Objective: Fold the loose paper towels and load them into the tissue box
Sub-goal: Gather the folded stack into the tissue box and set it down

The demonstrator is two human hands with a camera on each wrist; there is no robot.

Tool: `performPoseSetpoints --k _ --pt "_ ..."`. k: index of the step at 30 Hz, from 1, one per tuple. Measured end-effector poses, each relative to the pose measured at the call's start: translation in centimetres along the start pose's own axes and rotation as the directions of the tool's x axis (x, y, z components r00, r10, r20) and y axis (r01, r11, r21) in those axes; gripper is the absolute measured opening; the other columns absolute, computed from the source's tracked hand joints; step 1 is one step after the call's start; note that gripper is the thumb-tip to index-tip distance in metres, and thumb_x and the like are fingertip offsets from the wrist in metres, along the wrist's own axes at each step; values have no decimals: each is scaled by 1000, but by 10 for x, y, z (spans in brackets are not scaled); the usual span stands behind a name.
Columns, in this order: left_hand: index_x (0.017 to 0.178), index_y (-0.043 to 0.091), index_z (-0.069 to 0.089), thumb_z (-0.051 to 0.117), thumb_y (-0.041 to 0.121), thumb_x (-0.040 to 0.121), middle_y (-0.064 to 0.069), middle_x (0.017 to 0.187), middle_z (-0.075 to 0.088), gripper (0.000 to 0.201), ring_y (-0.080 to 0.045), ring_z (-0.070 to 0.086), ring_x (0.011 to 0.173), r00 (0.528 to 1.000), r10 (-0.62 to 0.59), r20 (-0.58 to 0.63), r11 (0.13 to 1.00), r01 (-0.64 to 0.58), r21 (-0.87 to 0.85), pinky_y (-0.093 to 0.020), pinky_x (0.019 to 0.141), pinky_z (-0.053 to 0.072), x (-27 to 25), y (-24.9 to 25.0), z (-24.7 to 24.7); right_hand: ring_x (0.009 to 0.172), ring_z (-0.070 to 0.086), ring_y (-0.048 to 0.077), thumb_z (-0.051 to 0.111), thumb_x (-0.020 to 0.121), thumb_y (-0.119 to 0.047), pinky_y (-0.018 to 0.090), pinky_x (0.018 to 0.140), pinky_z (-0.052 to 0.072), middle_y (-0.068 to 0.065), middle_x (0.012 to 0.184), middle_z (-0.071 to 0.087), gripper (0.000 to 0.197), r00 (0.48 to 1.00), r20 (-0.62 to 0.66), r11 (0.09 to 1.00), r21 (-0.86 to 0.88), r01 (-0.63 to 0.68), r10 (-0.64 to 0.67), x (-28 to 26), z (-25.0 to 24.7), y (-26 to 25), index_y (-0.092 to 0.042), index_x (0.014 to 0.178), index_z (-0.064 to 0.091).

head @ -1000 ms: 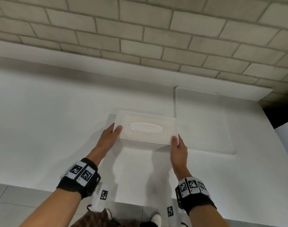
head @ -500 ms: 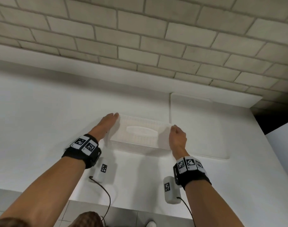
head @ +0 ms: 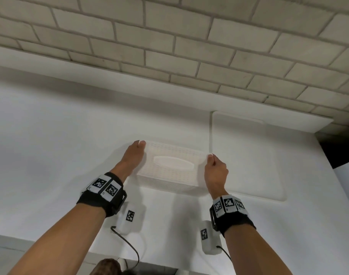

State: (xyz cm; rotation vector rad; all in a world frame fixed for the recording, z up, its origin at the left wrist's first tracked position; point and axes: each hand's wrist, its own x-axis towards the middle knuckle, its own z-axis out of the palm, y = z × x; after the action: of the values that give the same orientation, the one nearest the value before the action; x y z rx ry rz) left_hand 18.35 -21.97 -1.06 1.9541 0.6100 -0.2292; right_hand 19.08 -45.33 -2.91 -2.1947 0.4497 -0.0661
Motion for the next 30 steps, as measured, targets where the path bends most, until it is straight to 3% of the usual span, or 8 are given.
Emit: performPoseSetpoints --k 4,8,12,14,16,19,23,30 --pt "135 -1 44 24 26 103 -20 136 48 46 -33 45 124 999 -23 26 1000 23 11 -33 88 31 0 1 -2 78 50 33 36 102 -22 39 74 37 7 63 52 37 1000 1 1000 -27 10 -10 -6 -3 -3 -14 69 50" --pt "141 1 40 24 27 104 -19 147 41 48 -33 40 132 998 -44 53 998 41 50 -36 99 33 1 7 -6 122 49 32 50 99 -30 43 100 43 15 128 57 36 981 -98 976 -156 153 -169 -17 -5 -11 -5 121 64" --pt "151 11 26 26 40 102 -14 157 28 57 -34 24 144 1000 -15 15 979 12 203 -45 116 23 12 -5 -7 84 49 15 57 91 -6 28 73 43 2 85 54 32 897 44 890 -105 443 -441 -23 0 -38 -24 66 65" --pt "145 14 38 37 38 101 -14 151 37 50 -34 28 141 972 205 -115 920 -151 362 -46 112 27 10 -7 -4 55 38 5 56 87 1 19 56 34 -7 58 39 56 876 235 891 -70 448 -421 -23 4 -49 -30 45 34" --pt "123 19 63 56 27 95 -9 134 54 30 -31 42 126 841 520 -149 798 -416 436 -42 103 36 -1 0 3 48 34 5 56 86 1 16 50 30 -8 54 35 55 861 373 913 -80 401 -346 -23 8 -52 -21 43 31" --pt "93 25 76 72 18 84 -1 106 64 12 -23 51 102 711 692 124 606 -666 435 -35 91 43 -12 5 16 65 46 15 62 87 -3 30 61 40 5 74 50 35 852 409 919 -74 387 -326 -17 13 -44 3 54 51" --pt "105 23 75 75 32 80 1 107 63 27 -19 50 104 744 608 278 593 -658 463 -30 92 38 -10 1 23 93 54 20 64 91 -10 24 78 40 5 96 52 15 849 418 932 -13 362 -323 -15 13 -37 0 84 73" --pt "101 25 77 76 37 76 3 100 61 28 -17 51 96 699 644 311 486 -688 539 -25 79 33 -5 6 25 100 54 22 66 89 -10 23 84 41 1 97 48 16 834 435 926 0 376 -339 -15 12 -34 -3 102 74"
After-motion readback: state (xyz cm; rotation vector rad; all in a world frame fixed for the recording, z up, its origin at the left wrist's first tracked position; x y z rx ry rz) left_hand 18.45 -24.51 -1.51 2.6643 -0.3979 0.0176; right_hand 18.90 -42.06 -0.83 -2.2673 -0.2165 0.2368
